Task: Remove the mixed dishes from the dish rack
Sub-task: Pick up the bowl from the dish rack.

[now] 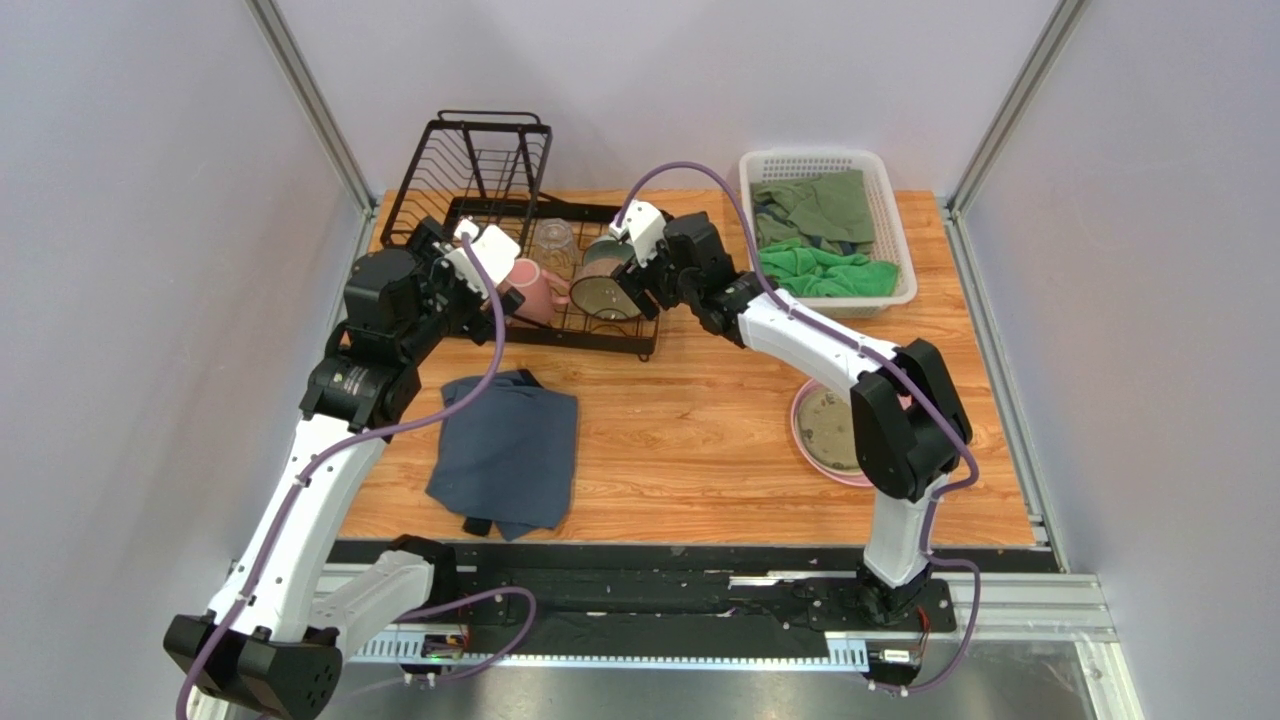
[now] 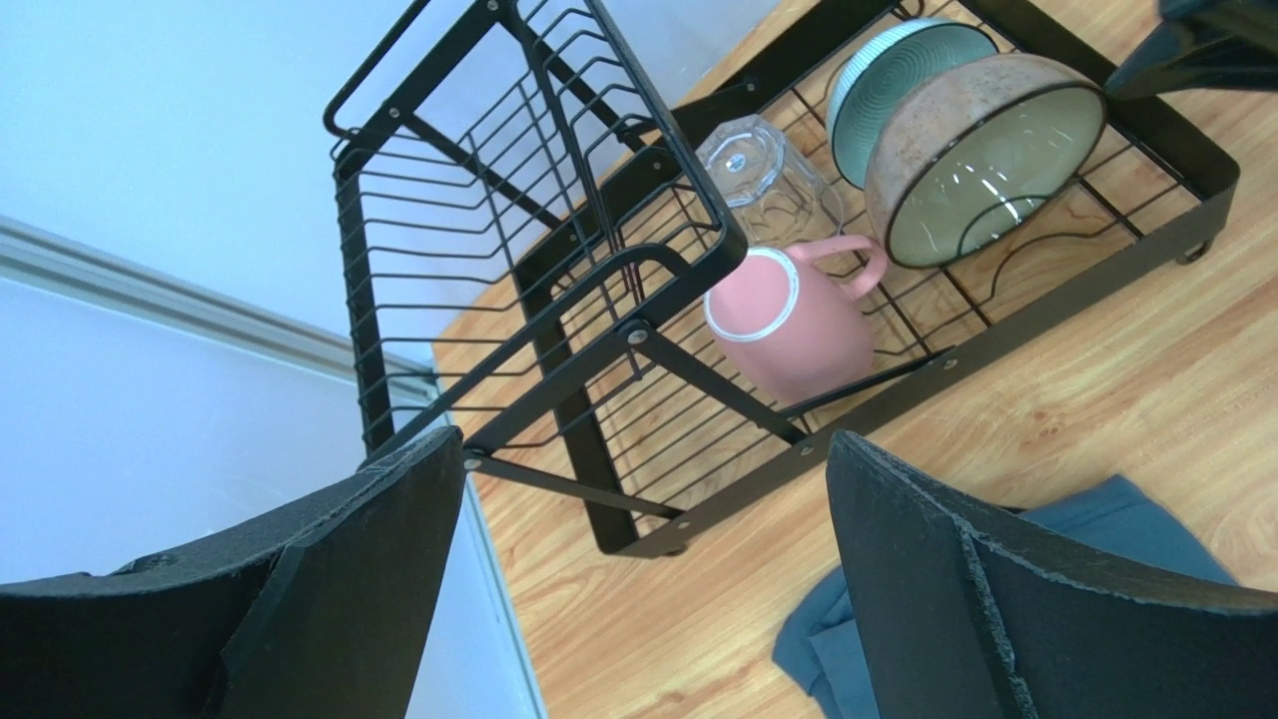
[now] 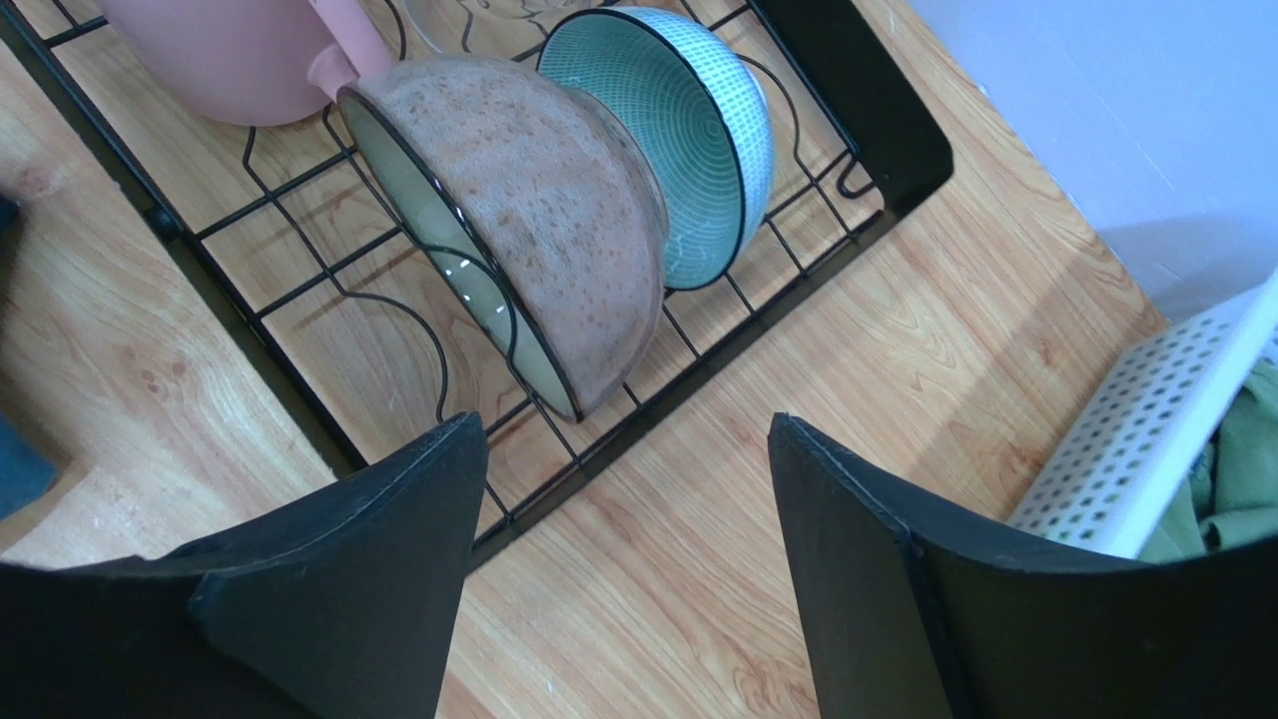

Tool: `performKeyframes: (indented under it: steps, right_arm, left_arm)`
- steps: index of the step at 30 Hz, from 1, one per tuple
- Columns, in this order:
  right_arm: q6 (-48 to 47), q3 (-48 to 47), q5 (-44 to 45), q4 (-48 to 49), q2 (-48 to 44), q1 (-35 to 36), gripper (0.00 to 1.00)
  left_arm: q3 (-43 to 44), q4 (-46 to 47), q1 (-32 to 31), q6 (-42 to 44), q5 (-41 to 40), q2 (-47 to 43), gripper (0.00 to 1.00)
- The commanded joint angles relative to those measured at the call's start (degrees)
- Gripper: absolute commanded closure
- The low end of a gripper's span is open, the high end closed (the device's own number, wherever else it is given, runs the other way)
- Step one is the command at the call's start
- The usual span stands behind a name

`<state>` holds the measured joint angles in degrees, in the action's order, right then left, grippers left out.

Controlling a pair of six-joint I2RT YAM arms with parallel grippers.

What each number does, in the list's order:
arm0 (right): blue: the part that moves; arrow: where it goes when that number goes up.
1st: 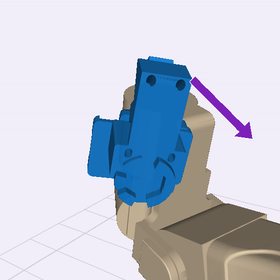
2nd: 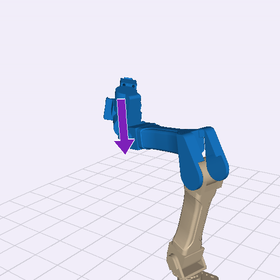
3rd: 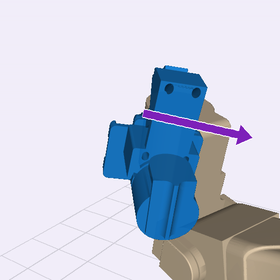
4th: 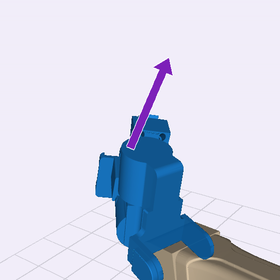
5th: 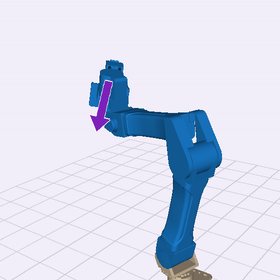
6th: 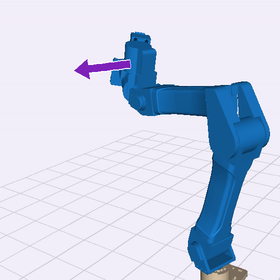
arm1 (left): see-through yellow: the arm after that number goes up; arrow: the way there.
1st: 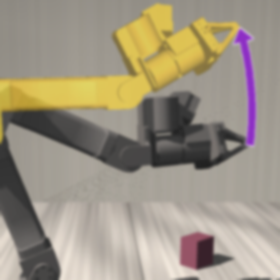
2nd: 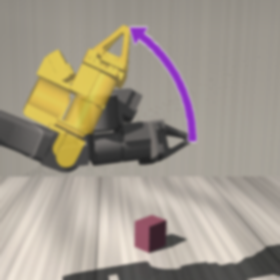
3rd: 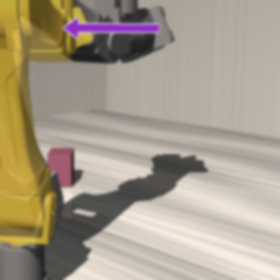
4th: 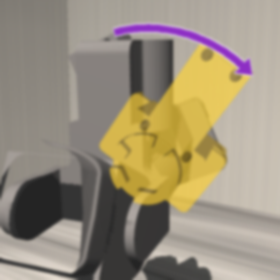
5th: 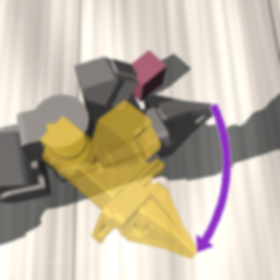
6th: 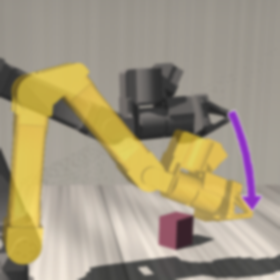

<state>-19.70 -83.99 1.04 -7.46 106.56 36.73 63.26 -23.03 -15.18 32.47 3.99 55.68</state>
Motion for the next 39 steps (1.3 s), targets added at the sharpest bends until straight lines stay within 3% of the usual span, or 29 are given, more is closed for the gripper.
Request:
performKeyframes:
  steps: [1, 17, 39]
  right_arm:
    - [1.07, -3.99, -0.16, 3.42, 2.86, 1.15, 0.27]
    - [-0.86, -9.09, 4.32, 6.23, 11.11, 2.64, 0.32]
    - [-7.98, -6.02, 17.85, 19.23, 15.08, 6.6, 0.62]
  left_arm:
    - [-1.21, 2.64, 0.24, -0.12, -0.65, -1.98, 0.02]
    - [-5.87, 4.48, 0.24, 1.46, -1.7, -5.14, 0.02]
    - [-8.6, 7.03, 0.24, 1.19, -1.88, -5.85, 0.02]
